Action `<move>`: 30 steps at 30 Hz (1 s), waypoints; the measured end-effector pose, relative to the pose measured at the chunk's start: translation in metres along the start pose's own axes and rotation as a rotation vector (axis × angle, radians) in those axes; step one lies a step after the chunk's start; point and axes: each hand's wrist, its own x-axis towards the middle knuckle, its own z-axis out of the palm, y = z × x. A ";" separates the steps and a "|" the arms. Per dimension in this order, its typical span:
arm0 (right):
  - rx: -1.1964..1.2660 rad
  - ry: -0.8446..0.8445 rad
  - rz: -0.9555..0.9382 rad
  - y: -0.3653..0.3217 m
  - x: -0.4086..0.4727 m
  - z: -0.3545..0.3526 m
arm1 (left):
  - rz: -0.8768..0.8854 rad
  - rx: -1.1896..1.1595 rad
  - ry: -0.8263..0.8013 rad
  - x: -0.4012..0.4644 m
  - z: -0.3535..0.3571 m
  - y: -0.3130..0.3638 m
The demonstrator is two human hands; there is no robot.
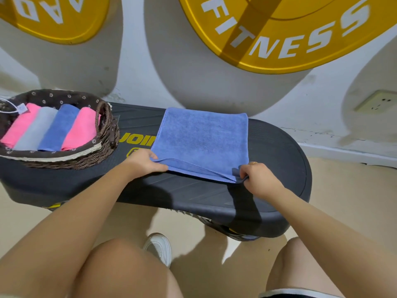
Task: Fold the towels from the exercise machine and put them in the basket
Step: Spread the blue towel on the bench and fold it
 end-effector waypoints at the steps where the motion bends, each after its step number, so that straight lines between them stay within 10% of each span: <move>1: -0.010 -0.060 -0.029 0.001 -0.001 -0.003 | 0.065 0.227 -0.047 -0.003 -0.003 -0.001; 4: -0.001 -0.245 -0.056 0.004 -0.002 -0.009 | 0.129 0.637 -0.124 0.001 -0.008 -0.004; 11: 0.237 -0.705 0.105 -0.008 -0.005 -0.027 | 0.211 0.631 -0.316 -0.005 -0.020 -0.012; 22: 0.218 -0.078 0.273 0.022 0.043 -0.027 | 0.154 -0.170 -0.078 0.035 -0.037 0.013; 30: 1.040 0.223 0.620 0.038 0.084 -0.008 | 0.095 -0.495 0.071 0.103 -0.012 0.029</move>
